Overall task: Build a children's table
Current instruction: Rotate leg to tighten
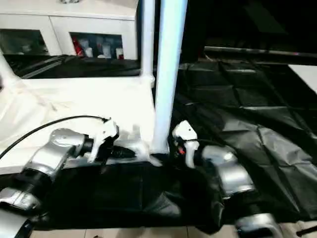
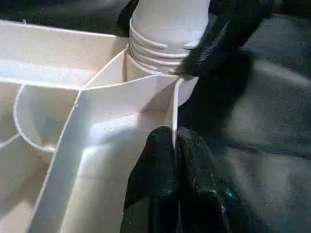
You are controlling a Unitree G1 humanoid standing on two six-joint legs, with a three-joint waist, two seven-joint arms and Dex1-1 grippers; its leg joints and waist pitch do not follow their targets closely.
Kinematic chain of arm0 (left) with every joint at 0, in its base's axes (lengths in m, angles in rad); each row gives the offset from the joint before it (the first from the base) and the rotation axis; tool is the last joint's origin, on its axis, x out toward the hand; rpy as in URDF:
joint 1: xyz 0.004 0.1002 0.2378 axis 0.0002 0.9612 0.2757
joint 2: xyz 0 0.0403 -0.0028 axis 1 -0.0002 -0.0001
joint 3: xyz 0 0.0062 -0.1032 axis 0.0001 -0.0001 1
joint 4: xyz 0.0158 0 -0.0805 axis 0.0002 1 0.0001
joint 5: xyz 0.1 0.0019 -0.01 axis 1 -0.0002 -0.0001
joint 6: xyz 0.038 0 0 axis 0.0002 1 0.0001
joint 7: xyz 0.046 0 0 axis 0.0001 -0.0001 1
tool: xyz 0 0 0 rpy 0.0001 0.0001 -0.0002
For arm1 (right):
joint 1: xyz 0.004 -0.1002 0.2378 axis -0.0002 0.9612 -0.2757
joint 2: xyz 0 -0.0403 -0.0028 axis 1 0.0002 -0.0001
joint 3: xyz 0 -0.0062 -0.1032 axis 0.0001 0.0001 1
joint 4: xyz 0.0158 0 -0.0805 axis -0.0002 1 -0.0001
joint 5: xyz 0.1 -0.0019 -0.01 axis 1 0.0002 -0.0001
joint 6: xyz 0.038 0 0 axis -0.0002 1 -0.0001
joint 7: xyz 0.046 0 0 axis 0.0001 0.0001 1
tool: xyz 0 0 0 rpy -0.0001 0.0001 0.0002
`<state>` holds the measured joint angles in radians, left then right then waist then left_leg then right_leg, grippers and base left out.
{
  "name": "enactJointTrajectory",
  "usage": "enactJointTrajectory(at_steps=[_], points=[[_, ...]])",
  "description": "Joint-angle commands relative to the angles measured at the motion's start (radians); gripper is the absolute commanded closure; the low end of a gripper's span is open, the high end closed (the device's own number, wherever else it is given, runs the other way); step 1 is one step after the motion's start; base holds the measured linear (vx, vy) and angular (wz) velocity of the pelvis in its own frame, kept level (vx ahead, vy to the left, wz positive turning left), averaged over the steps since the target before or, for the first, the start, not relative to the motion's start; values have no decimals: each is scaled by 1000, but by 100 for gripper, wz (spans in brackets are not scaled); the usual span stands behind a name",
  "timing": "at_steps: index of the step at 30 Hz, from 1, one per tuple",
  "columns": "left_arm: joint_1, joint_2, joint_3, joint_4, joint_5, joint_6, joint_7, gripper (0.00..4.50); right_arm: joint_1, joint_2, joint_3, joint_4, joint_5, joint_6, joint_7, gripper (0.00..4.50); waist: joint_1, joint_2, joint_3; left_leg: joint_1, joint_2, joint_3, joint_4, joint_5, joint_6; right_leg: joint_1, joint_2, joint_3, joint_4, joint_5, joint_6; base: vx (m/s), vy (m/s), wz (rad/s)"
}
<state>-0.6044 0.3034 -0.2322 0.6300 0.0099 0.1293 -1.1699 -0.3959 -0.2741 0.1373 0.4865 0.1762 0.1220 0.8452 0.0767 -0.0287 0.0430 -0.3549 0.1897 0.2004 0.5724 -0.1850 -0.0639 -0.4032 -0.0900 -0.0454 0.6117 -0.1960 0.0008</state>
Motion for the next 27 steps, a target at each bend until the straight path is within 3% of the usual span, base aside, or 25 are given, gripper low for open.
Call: enactJointTrajectory(at_steps=[1, 5, 8, 11, 12, 14, 17, 19, 21, 24, 27], points=[[-5, -60, 7, 73, 7, -14, 105, 450, -2, 35, -30, 66, -44, 23, -170, 171, 2, -13, -51, 3, 38, -18, -62, -187, 32, 43, -54, 38, -79, -226, -205, 0, 0, 0], [-58, -143, 6, 164, 48, -12, 284, 450, -30, 149, -82, 114, -62, 48, -431, 171, -1, -12, -47, 12, 37, -22, -70, -265, 0, 34, -56, 40, -93, -347, -163, 0, 0, 0], [-91, -191, 0, 214, 68, -4, 373, 450, -52, 213, -97, 141, -75, 45, -551, 171, 0, -12, -49, 8, 35, -22, -71, -253, 0, 35, -56, 42, -92, -316, -151, 0, 0, 0], [-127, -245, -13, 274, 97, -8, 453, 450, -80, 273, -73, 166, -118, 23, -640, 171, 1, -11, -50, 11, 34, -22, -71, -264, -6, 33, -54, 41, -95, -318, -148, 0, 0, 0], [-138, -259, -19, 297, 111, -18, 485, 450, -86, 278, -41, 168, -150, 6, -639, 171, 4, -11, -50, 13, 34, -21, -71, -270, -5, 33, -54, 41, -96, -320, -143, 0, 0, 0], [-144, -266, -22, 311, 118, -30, 493, 450, -88, 277, -25, 167, -165, -5, -632, 171, 9, -12, -49, 14, 34, -21, -71, -277, 1, 33, -55, 42, -97, -316, -140, 0, 0, 0], [-146, -271, -16, 327, 112, -44, 474, 450, -85, 268, -62, 147, -126, -21, -595, 171, 8, -12, -49, 9, 35, -23, -73, -273, 12, 37, -55, 41, -95, -299, -138, 0, 0, 0], [-145, -262, -9, 329, 106, -52, 461, 450, -76, 249, -81, 126, -97, -47, -551, 116, 11, -13, -51, 10, 35, -22, -71, -275, 20, 37, -57, 41, -96, -299, -140, 0, 0, 0], [-137, -243, 1, 318, 90, -71, 407, 450, -65, 205, -94, 93, -62, -58, -457, 99, 13, -14, -52, 5, 36, -21, -69, -262, 33, 41, -56, 40, -93, -274, -147, 0, 0, 0], [-125, -219, 10, 300, 71, -112, 350, 450, -56, 143, -81, 59, -40, -34, -333, 69, 13, -17, -53, -1, 35, -21, -66, -229, 59, 47, -57, 40, -89, -242, -153, 0, 0, 0], [-96, -176, 15, 256, 34, -145, 213, 450, -26, 40, -31, -20, -18, 23, -139, 53, 15, -21, -51, -4, 34, -21, -63, -204, 81, 52, -54, 36, -89, -228, -160, 0, 0, 0]])
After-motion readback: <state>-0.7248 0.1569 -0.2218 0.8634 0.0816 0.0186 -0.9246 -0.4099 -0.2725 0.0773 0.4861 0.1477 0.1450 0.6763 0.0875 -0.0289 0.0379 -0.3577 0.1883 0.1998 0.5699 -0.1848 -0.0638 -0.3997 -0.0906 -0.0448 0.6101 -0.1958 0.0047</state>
